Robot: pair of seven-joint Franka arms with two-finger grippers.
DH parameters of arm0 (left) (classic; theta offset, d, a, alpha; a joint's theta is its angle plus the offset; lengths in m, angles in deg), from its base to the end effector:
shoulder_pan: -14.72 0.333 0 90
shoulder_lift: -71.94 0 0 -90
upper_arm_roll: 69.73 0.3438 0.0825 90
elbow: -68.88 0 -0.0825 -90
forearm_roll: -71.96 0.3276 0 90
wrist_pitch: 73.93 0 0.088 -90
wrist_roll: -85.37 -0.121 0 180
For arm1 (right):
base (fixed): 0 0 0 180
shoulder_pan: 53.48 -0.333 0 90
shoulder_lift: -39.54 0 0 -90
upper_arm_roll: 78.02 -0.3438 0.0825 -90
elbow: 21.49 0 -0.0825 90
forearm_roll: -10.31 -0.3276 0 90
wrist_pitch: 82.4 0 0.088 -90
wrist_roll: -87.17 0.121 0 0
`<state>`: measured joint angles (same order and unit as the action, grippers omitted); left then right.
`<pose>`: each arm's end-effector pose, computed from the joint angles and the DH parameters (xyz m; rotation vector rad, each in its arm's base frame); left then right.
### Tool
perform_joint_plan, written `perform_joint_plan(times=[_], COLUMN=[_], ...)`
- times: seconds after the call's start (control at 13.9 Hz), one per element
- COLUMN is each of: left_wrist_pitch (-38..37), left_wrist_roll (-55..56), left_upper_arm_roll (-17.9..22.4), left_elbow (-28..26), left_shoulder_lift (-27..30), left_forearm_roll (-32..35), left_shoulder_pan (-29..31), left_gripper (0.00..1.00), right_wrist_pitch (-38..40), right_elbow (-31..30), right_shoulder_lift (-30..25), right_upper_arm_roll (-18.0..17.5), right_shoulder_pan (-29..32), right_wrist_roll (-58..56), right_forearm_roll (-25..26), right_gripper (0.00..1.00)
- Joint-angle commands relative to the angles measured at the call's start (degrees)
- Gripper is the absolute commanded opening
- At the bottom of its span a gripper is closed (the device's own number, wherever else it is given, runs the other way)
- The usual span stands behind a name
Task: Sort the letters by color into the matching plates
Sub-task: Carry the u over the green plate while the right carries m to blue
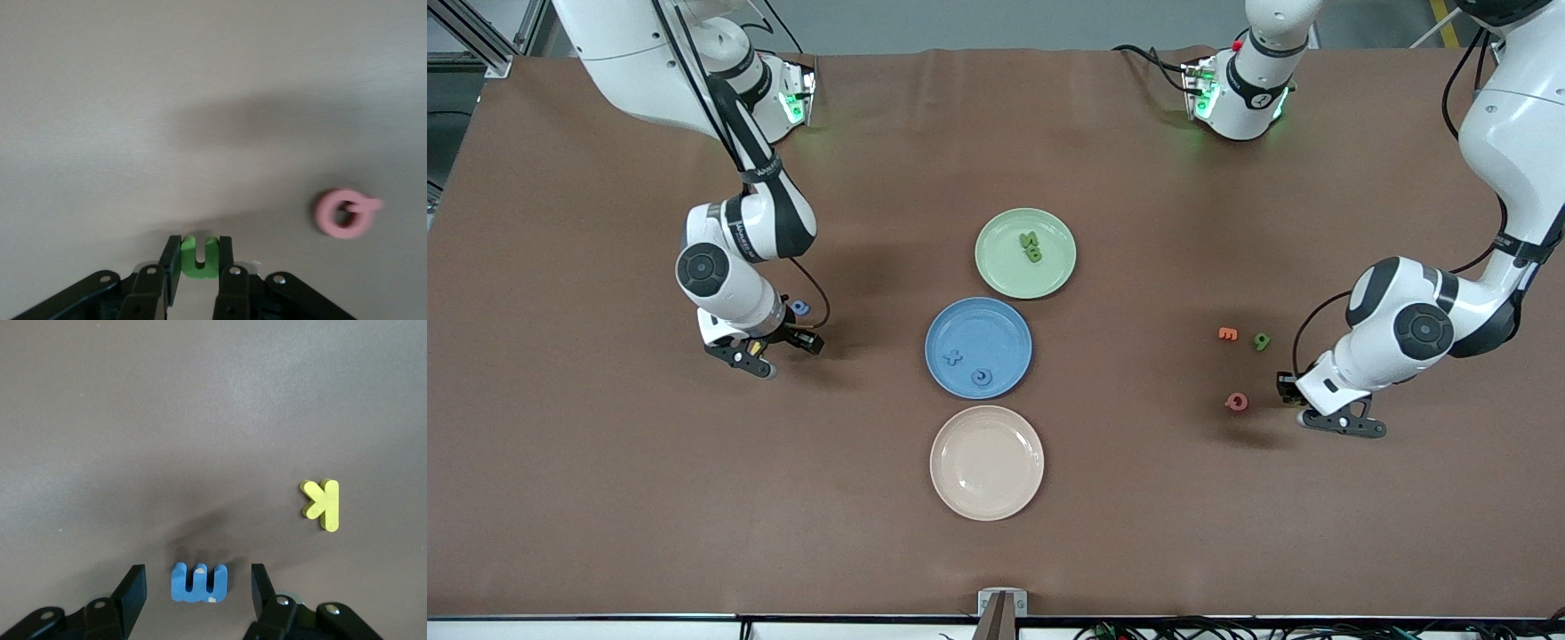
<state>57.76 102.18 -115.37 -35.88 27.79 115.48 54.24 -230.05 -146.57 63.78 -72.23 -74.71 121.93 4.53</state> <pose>0.6176 0.0142 0.2527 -3.1031 0.3054 -0.0398 0.5195 0.1439 0.2506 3.0734 -0.6468 -0.0437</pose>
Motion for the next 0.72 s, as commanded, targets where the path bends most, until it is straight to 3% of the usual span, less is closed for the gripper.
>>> perform_joint_plan(times=[0.0,0.5,0.65], left_wrist_pitch=[-6.5,-15.67,-15.76], left_wrist_roll=[5.22,18.41,21.93], left_upper_arm_roll=[-3.56,-15.61,-18.07], left_elbow=[0.7,0.35,-0.26], left_shoulder_lift=[2.06,1.97,1.71], left_forearm_roll=[-0.02,-2.9,-4.15], left_shoulder_pan=[-0.49,-0.49,-1.19], left_gripper=[0.0,0.0,0.0], right_wrist_pitch=[-1.32,-2.2,-2.03], right_elbow=[-0.87,-0.78,-0.78], right_shoulder_lift=[0.72,1.95,1.95], right_upper_arm_roll=[-0.69,-0.78,-0.78], right_shoulder_pan=[0.4,-0.13,-0.13], right_wrist_roll=[-0.3,0.31,0.31], right_forearm_roll=[0.59,0.5,0.5], right_gripper=[0.72,0.71,0.62])
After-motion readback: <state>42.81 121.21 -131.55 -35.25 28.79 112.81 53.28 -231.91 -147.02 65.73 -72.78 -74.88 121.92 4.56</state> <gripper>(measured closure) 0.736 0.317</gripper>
